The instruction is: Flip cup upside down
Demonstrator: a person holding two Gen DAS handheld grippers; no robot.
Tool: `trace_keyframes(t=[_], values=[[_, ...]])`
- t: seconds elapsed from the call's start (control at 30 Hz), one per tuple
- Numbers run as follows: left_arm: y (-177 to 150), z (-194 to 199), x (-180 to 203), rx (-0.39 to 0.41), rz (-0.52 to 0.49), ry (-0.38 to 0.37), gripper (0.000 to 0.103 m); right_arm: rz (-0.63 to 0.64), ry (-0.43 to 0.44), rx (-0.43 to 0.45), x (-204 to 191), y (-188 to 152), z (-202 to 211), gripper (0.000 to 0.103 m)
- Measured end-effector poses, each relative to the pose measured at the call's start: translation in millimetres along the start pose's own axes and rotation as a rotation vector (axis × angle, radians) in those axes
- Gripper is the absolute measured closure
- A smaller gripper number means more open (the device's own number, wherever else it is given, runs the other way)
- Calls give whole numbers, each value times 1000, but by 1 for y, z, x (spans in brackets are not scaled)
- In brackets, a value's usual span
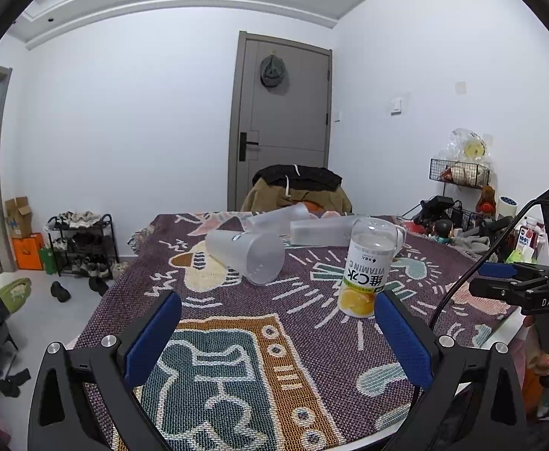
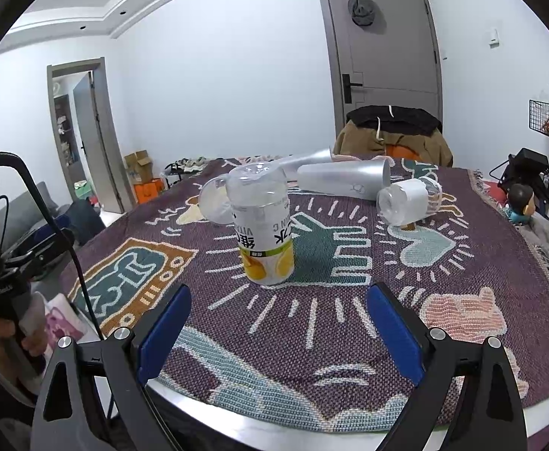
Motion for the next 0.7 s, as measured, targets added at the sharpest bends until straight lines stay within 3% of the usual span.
trace_keyframes(t=[0.7], values=[[-3, 1, 3, -2, -8, -2, 0, -2, -17, -27, 0, -2, -4, 8]])
Point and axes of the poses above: each gripper's, at about its wrist camera, not at the fingertips, and z roughly against the way its jaws point, x to its right, y to its top, the point moved 5 cm from there along -z, roughly the way its jaws point, and after that the axes turned 1 degree about x, right-handed, at the moved point
